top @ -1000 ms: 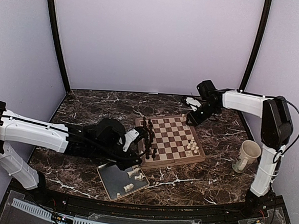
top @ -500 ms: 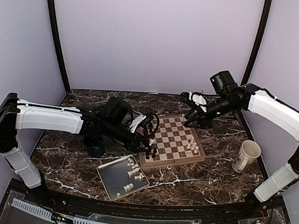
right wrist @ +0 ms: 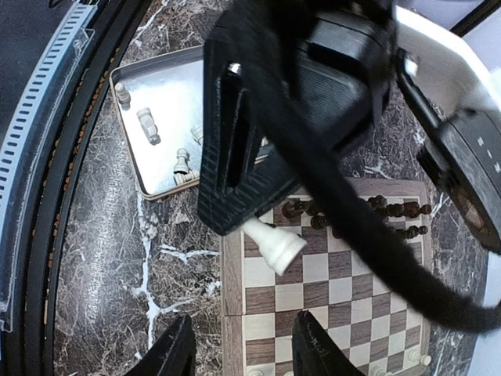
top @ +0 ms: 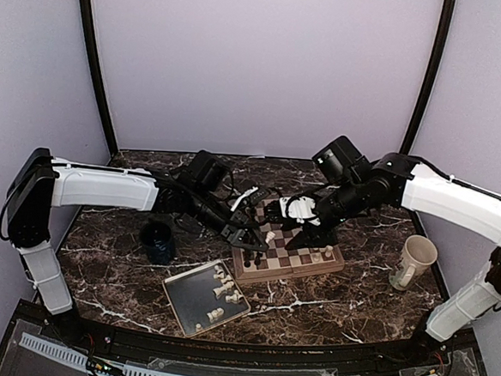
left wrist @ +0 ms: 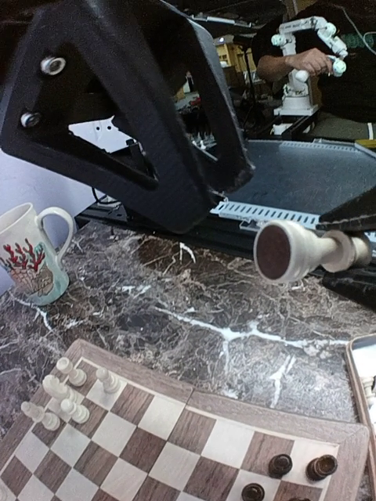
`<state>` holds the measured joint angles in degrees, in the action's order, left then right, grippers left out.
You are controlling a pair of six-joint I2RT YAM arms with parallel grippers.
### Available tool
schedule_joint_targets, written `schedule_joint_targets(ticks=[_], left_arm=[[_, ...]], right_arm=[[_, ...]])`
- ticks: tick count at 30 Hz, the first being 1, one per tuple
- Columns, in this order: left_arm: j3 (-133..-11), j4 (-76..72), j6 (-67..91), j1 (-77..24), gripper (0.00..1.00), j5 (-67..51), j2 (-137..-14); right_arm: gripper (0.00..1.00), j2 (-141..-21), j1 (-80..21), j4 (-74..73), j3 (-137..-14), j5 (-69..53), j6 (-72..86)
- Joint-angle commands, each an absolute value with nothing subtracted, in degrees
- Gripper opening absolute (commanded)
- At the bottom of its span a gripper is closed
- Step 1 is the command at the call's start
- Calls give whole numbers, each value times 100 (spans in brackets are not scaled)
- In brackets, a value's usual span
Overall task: Set up the chess pieces on the board
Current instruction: Pass from the left arm to the right
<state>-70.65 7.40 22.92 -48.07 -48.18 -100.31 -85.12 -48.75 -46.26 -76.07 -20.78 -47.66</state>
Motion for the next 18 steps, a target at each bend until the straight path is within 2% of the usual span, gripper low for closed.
schedule_joint_targets(ticks=[1,6,13,18], left_arm=[[-7344,808,2623,-4724,6,-5990,-10189],[-7598,1057,2719,-4720,7,-6651,-10442],[-7844,1504,2661,-4721,7,-7175,-10634],[-7911,1868,2530,-4725,7,-7230,-10686]], right_arm=[[44,-8574,-5244,-4444,-7815,-1405,-5035],[45,-8706,-5660,-4365,-7817,-539,-5336],[46,-8947,-6036,-4287,-7886,34,-5634],[36,-9006,-6135,-4320,-7871,73,-5719]])
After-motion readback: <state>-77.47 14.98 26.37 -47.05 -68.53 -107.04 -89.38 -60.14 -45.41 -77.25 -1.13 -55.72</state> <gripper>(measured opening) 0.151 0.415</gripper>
